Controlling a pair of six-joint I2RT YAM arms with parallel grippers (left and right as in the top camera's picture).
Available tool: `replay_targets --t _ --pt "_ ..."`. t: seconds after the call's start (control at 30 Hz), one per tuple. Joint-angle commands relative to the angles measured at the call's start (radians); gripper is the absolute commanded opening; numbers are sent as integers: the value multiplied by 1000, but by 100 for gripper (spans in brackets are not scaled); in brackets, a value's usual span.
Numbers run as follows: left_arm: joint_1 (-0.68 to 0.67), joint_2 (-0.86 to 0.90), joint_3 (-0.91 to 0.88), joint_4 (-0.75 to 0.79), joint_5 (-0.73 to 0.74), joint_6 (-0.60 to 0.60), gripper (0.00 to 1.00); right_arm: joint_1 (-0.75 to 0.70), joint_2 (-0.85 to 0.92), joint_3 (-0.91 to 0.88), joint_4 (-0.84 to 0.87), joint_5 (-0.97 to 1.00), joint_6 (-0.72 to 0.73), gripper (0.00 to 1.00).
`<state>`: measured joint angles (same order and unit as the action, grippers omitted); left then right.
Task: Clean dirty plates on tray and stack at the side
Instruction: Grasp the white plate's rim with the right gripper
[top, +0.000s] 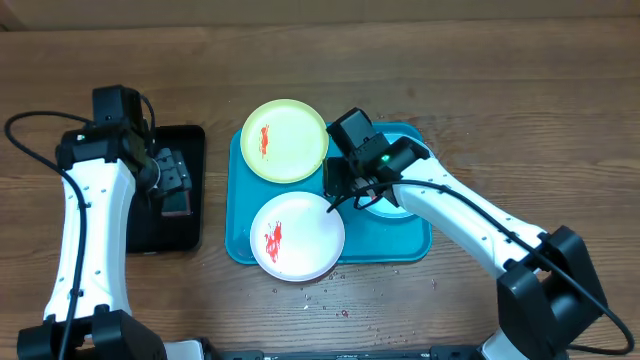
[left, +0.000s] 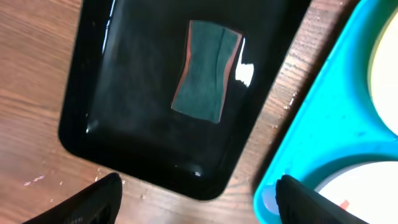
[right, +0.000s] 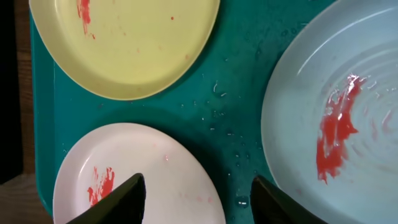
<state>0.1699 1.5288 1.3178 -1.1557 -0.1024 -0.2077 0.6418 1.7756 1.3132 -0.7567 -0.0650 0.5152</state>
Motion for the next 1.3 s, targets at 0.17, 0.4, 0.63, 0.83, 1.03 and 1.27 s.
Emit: replay_targets --t 0.17,0.4,0.63,0.83,1.03,1.27 --pt "0 3 -104 74 -5 -2 81 -1 30 10 -181 -62 -74 52" --pt "0 3 -107 99 -5 -10 84 -1 30 -89 -149 -160 -64 43" --pt "0 3 -107 104 -5 -10 86 12 32 -160 -68 -192 49 36" --pt "0 3 -107 117 -5 -31 87 45 33 -214 19 -187 123 28" --pt "0 3 -107 120 -5 -33 87 45 34 -215 72 -150 202 11" --pt "0 3 -107 113 -1 -33 86 45 35 -215 104 -92 246 4"
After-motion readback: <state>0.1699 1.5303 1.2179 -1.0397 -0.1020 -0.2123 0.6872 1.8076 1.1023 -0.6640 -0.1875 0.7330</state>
